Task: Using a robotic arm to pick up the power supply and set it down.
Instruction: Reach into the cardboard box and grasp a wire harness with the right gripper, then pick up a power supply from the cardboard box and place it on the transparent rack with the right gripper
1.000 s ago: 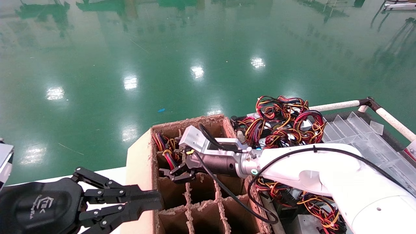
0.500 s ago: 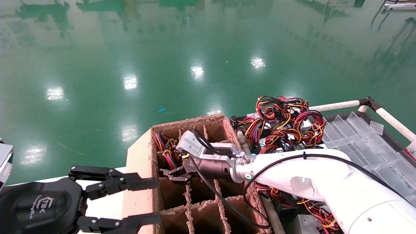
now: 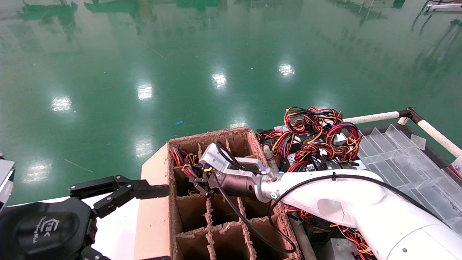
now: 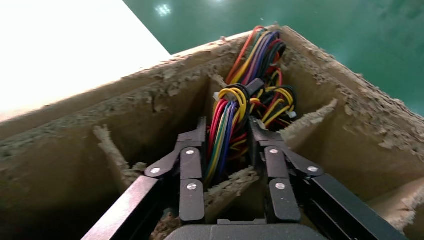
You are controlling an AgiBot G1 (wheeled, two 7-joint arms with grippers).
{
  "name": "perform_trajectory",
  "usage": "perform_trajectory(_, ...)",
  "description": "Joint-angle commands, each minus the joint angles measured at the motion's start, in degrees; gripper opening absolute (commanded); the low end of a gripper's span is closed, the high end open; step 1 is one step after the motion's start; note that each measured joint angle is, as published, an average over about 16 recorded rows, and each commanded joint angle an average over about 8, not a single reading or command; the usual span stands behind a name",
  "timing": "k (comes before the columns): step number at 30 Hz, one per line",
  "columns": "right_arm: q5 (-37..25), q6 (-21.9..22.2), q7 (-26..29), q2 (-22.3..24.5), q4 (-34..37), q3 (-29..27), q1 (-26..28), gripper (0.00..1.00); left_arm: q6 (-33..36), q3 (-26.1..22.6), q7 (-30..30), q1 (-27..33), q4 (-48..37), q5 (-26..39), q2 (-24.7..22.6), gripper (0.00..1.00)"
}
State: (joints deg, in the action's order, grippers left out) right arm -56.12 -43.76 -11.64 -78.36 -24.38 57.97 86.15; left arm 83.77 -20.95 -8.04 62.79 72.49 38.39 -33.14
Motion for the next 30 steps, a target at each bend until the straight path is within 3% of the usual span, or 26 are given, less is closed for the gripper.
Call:
perform_trajectory(1,0.74,1.40,0.31,0.00,-0.25,0.86,-0.12,0.00,0.00,0.00,0.00,0.00,0.00,0.00,0.00,1.00)
perform_trajectory(8,3.74,2.52,1.69,0.15,-1.78,3.32,-0.40,0.00,0.00,-0.01,0.00,0.00,0.00,0.00,0.00,1.00)
perform_trajectory(19,8.40,-0.64,2.15,0.65,-1.07,4.95,1.06,0.00,0.00,-0.01,0.01,0.00,0.00,-0.01,0.00,1.00)
perform_trajectory(25,11.17,-4.92,1.23,1.25,0.51,4.41,2.35,0.00,-0.01,-0.01,0.01,0.00,0.00,-0.01,0.01,1.00)
perform_trajectory(30,14.67,-11.92,-0.97,2.55,2.27,2.44,3.69,0.00,-0.01,-0.02,0.01,0.00,0.00,-0.01,0.01,1.00)
